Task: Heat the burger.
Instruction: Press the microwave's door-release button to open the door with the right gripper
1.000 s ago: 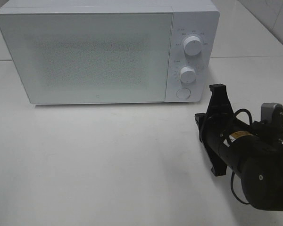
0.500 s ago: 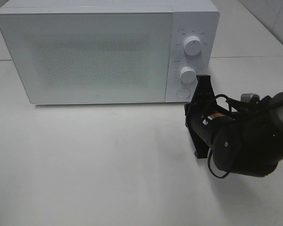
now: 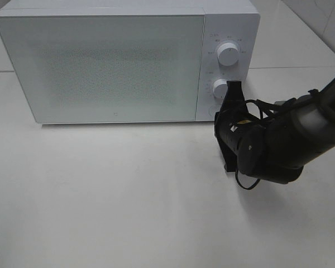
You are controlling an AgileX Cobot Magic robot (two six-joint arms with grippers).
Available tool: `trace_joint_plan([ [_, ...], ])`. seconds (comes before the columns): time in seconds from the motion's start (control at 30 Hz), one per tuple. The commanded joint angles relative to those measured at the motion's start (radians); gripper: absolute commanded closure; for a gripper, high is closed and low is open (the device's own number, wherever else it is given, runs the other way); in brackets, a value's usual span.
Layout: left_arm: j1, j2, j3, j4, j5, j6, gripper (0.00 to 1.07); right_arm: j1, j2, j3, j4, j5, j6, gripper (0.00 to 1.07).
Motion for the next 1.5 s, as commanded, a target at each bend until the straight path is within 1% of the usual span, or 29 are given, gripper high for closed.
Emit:
trace_joint_plan([
  [0.03,0.001,-0.021,-0.002,0.000,-0.009,-0.006,0.03,-0.015,0.015,-0.036,-0.013,0.005,-0.018,1.07],
  [0.37,0.001,-0.021,-0.002,0.000,-0.009,-0.006,0.03,-0.055,0.042,-0.087,-0.028,0.042,-0.022,1.06],
  [0.53,0.001,-0.021,-0.002,0.000,-0.009,-0.006,0.03,-0.055,0.062,-0.121,-0.026,0.044,-0.018,1.06],
  [0.8,0.001,-0.021,-0.002,0.000,-0.009,-0.006,0.03,-0.055,0.080,-0.142,-0.001,0.029,-0.022,1.06],
  [0.97,0.001,-0.021,-0.002,0.000,-0.009,-0.006,0.03,-0.055,0.080,-0.147,0.018,-0.063,-0.040,1.06],
  [1.3,0.001,-0.021,-0.002,0.000,-0.009,-0.006,0.03,-0.062,0.099,-0.200,0.023,-0.119,-0.041,1.07],
  [1.4,0.001,-0.021,-0.002,0.000,-0.009,-0.006,0.03,-0.071,0.099,-0.223,0.014,-0.153,-0.042,1.07],
  [1.43,0.001,-0.021,-0.002,0.000,-0.009,-0.006,0.03,-0.090,0.099,-0.240,-0.008,-0.167,-0.049,1.07],
  [1.5,0.001,-0.021,-0.002,0.000,-0.009,-0.006,0.03,-0.096,0.099,-0.250,-0.021,-0.164,-0.049,1.07],
])
